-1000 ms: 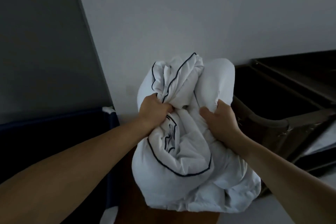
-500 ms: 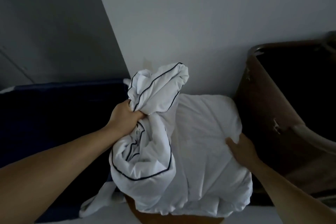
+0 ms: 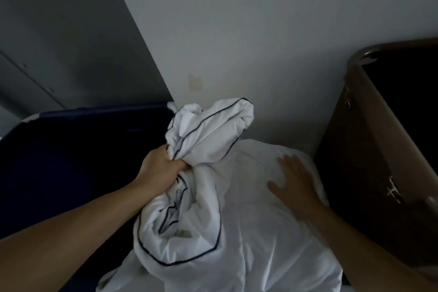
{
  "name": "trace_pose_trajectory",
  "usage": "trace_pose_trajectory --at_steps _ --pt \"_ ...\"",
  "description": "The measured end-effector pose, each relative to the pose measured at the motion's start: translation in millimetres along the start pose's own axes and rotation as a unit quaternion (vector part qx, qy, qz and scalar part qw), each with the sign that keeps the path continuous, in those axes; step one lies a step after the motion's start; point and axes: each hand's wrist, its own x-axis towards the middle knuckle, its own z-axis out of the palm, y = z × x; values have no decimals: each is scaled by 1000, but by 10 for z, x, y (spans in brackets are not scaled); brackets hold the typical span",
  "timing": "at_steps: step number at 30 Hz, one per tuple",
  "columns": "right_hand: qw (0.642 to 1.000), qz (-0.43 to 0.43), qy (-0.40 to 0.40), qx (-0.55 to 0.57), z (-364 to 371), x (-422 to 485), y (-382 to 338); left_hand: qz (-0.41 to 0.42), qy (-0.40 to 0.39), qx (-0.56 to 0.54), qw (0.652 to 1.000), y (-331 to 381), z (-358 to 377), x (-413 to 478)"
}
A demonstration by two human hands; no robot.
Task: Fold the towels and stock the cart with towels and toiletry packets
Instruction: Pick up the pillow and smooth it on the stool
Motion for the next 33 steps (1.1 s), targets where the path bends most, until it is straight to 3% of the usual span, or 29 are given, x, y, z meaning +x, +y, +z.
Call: trace_pose_trajectory --at_steps 4,7,11,15,18,21,26,28,31,33 --pt "996 -64 -57 -26 -60 639 -370 -50 47 -19 997 -20 -238 56" --pt "991 -57 -99 -64 53 920 -396 -58 84 -44 994 -85 -354 52" --pt "989 -41 -144 -17 266 899 -490 -63 109 -61 990 -159 -349 7" --pt "992 42 -90 83 123 998 -578 -47 123 -59 990 -192 -280 -20" --pt "953 157 -58 255 294 863 -469 -37 148 -76 985 -191 -224 -48" --pt "953 227 -70 187 521 687 -554 -8 132 -66 989 -161 -90 -121" --pt "976 90 -49 193 76 747 -783 6 64 -33 997 -128 223 -293" --pt "938 82 -8 336 -198 597 -748 -5 39 -19 999 -60 330 -315" --pt "852 127 110 496 -635 72 -698 -2 23 -16 1000 98 544 -323" --pt "825 107 158 533 -902 -300 -745 11 9 -25 1000 200 774 -339"
